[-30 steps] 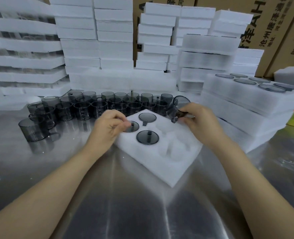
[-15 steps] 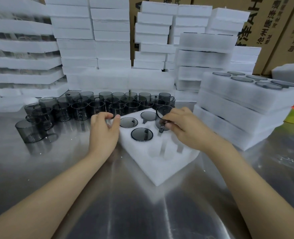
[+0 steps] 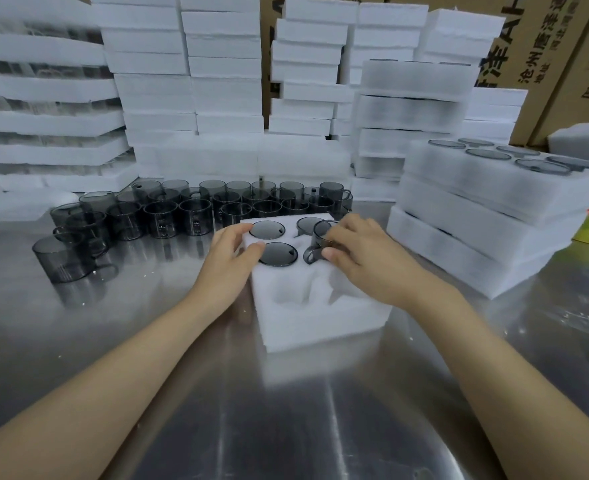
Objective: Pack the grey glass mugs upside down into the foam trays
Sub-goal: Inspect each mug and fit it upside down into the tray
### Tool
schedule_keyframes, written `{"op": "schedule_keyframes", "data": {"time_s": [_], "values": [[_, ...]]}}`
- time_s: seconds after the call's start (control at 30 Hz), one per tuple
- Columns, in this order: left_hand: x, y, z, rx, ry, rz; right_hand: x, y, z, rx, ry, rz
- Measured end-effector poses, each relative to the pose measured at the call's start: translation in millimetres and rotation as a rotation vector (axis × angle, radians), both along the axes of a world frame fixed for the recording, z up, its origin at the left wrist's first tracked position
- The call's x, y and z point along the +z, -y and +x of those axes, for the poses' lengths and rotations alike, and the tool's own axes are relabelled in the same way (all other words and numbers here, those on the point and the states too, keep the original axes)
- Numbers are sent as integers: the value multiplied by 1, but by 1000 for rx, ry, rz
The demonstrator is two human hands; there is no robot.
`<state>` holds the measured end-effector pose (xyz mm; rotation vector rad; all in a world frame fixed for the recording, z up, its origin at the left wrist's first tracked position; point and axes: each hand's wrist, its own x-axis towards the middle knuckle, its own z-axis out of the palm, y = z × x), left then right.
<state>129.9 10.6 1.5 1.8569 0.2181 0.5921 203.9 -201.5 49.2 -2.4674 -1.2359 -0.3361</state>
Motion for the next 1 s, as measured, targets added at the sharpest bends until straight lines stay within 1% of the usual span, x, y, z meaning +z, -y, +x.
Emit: {"op": "schedule_keyframes", "data": {"time_s": [0.07,0.1,0.23,0.3,0.43,0.5,0.57,0.6,0.63,0.7,0.73,0.8,0.87,0.97,1.0], "values": [[-1,-1,2,4,-6,-17,-2,-2,-4,15,-69,131],[-1,-2,3,5,-7,-30,-2,-2,-5,33,-103,139],[0,-3,5,-13,14,-70,-1,-4,-2,85,-201,-51],[-1,-4,6,-22,39,-85,0,-4,-1,62,-235,-126],[-1,-1,8,-13,72,-91,3,-7,0,2,-252,-348],[-2,-2,8,-3,90,-58,7,-9,0,-21,-284,-408],[-2,-5,5,32,97,61,8,-9,-1,-27,-309,-408],[-2,-8,4,90,81,187,7,-8,-2,-24,-314,-389],[-2,-13,3,186,56,364,6,-7,-3,-19,-319,-358],[1,-26,-1,455,6,730,3,-5,-3,-17,-343,-297],[2,-34,-4,586,-17,839,2,-4,-3,-16,-360,-276],[7,-49,-12,766,-119,923,0,-3,0,-8,-379,-255],[10,-66,-22,867,-288,926,-2,-4,2,1,-391,-236],[12,-88,-36,942,-672,875,-4,-3,4,13,-405,-203],[12,-93,-38,944,-767,862,-5,-3,5,15,-405,-197]]}}
